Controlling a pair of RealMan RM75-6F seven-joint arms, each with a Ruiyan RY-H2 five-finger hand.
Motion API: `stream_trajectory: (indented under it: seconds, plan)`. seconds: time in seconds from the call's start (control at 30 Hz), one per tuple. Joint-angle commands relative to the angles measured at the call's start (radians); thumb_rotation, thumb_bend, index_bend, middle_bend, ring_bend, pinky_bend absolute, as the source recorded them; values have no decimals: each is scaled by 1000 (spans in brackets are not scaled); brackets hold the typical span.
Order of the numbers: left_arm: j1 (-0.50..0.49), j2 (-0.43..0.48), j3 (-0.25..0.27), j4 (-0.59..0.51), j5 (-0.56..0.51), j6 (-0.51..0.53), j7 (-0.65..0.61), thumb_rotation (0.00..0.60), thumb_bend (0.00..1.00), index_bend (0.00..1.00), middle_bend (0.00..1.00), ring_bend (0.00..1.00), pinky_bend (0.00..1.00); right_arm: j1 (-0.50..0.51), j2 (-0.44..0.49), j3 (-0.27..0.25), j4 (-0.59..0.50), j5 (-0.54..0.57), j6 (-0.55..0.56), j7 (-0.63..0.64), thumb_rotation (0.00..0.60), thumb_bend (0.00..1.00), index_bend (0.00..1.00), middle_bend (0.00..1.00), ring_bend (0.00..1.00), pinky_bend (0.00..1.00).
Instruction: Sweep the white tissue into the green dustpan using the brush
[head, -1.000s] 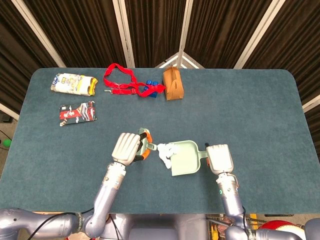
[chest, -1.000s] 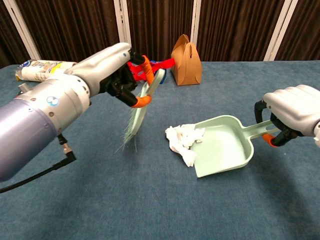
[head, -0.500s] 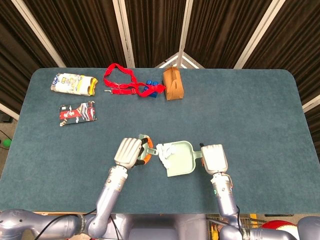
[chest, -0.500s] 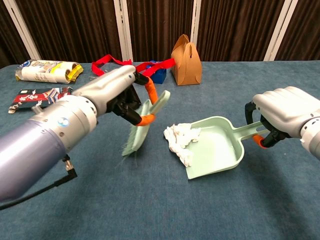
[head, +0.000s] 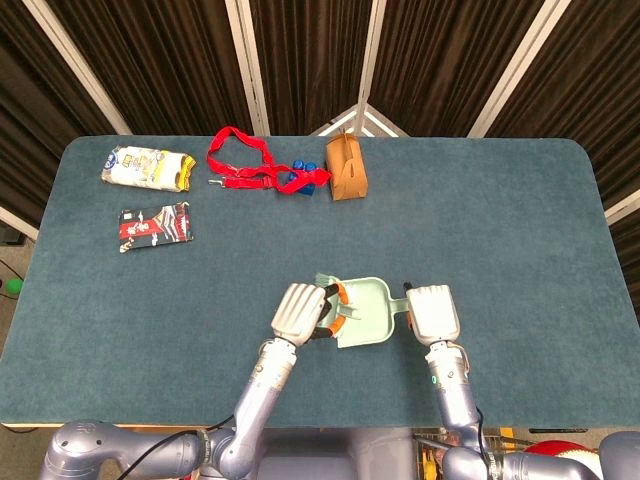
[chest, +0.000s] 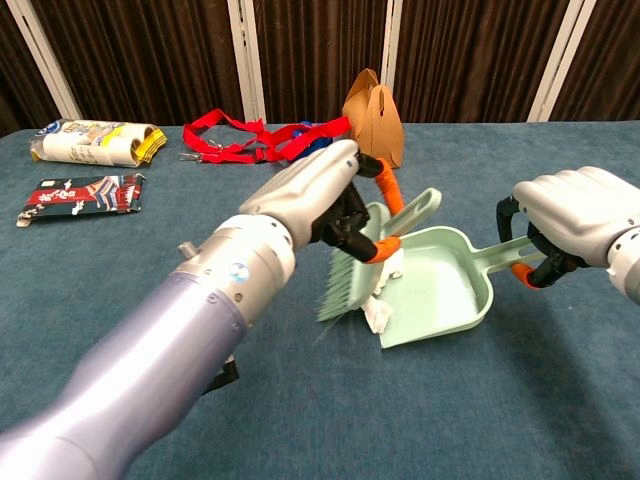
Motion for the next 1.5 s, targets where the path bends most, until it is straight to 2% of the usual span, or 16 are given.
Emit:
stream_trajectory:
  seconds: [0.03,0.23,0.43,0.8,1.13,1.23,1.37,1.4,1.5]
  plan:
    - [-22,-41,-15,41,30,7,-22,600,622,774,1000,1000,1000,0,5,1,-3,-1,2,1,600,524,641,878,883,881]
    - [-31,-73,-35,47,46,20,-22,600,611,772,1000,1000,1000,-3,28,4,-21,0,6,8,600,525,641,878,882,881]
    - [-25,-58,-48,13,66,29,-30,600,608,772,1000,1000,1000,-6,38,1,-31,1,10,10,600,525,641,878,883,881]
    - [22,60,-60,-102,93,48,-58,600,605,771,1000,1000,1000,-8,31,-7,-37,5,25,-2,600,525,641,878,883,881]
    - [75,206,-27,-210,125,52,-81,600,604,771,1000,1000,1000,-10,32,-15,-47,14,28,-16,600,524,633,878,883,881]
    - [88,241,-25,-232,124,52,-89,600,604,771,1000,1000,1000,-11,32,-19,-50,13,30,-22,600,524,502,878,883,881]
    - [98,283,-24,-256,125,53,-91,600,603,771,1000,1000,1000,-11,36,-21,-65,40,31,-52,600,525,109,878,878,881]
    - [100,292,-24,-259,127,54,-90,600,603,771,1000,1000,1000,-11,38,-21,-71,47,31,-57,600,525,39,878,875,881]
    - [105,318,-27,-272,127,57,-89,600,603,771,1000,1000,1000,-8,33,-19,-86,67,37,-83,600,525,0,878,869,881]
